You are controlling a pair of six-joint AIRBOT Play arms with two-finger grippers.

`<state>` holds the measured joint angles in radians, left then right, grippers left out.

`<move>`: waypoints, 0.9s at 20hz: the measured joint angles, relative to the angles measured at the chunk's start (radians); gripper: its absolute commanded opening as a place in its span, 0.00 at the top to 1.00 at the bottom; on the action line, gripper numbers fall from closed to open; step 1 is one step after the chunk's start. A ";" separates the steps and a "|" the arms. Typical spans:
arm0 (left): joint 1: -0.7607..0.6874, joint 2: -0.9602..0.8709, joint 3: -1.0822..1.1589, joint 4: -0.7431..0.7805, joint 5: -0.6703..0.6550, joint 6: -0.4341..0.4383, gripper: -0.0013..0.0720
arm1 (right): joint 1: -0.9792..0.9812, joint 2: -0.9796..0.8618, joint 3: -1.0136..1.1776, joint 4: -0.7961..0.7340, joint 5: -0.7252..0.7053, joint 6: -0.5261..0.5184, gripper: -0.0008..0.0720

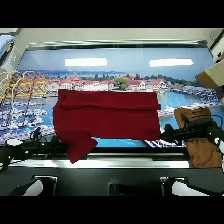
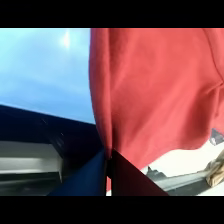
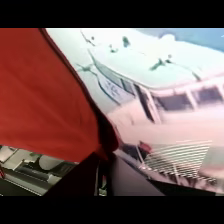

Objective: Fold the clothes and pants, and hang the long-sleeved shirts on hangers.

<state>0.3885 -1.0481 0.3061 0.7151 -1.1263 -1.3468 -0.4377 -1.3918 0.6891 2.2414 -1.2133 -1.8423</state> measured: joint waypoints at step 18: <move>0.033 0.435 0.190 0.159 -0.276 -0.292 0.96 | 0.000 0.594 0.000 -0.150 -0.098 0.157 0.96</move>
<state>0.4213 -0.6128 0.4961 0.8745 -1.4021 -1.6386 -0.4377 -0.7975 0.6895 2.0911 -1.3113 -1.6852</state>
